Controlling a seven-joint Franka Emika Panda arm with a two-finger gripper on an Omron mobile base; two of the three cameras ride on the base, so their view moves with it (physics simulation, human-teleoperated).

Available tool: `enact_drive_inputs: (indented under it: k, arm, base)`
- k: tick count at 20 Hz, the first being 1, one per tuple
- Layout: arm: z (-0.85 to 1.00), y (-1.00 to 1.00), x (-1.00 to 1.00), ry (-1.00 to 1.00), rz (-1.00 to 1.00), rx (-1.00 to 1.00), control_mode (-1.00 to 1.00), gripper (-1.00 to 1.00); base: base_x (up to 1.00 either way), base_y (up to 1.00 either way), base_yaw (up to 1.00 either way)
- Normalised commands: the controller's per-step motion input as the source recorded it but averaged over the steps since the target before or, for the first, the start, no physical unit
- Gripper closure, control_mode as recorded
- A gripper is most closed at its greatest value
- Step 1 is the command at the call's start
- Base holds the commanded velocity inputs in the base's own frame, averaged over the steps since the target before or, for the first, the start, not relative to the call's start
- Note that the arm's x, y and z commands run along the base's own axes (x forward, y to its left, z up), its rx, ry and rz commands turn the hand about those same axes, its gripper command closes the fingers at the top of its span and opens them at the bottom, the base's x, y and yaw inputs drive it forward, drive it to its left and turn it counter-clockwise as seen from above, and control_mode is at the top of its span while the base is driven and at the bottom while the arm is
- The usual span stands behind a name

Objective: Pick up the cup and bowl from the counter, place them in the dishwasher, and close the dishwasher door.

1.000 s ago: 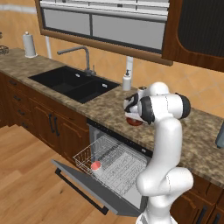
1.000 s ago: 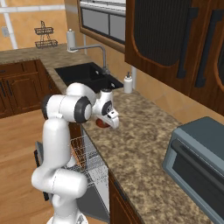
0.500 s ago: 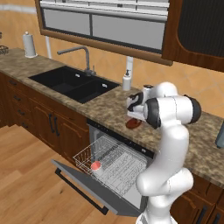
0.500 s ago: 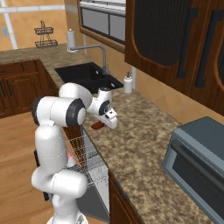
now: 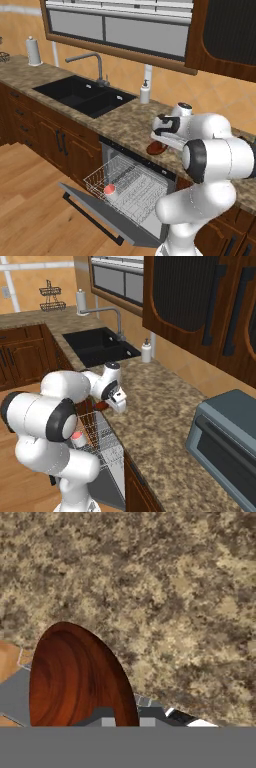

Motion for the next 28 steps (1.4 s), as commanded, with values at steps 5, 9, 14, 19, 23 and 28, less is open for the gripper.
enact_drive_inputs:
  k: [5, 9, 14, 19, 23, 28]
  arm:
    - [0.15, 0.99, -0.44, 0.12, 0.00, 0.00, -1.00, 1.00]
    - [-0.62, 0.90, 0.01, 0.13, 0.00, -0.08, -1.00, 1.00]
    - [-0.68, 0.97, 0.15, 0.10, 0.00, -0.27, -1.00, 1.00]
    - [-0.66, 0.48, 0.17, 0.15, -0.01, -0.31, -1.00, 1.00]
    - [-0.50, 0.00, 0.18, 0.17, -0.01, -0.24, -1.00, 1.00]
    - [-0.38, 0.00, 0.19, 0.06, 0.00, -0.19, -1.00, 1.00]
  base:
    - [0.00, 0.00, 0.00]
    - [0.00, 0.00, 0.00]
    - [0.00, 0.00, 0.00]
    - [0.00, 0.00, 0.00]
    - [0.00, 0.00, 0.00]
    - [0.00, 0.00, 0.00]
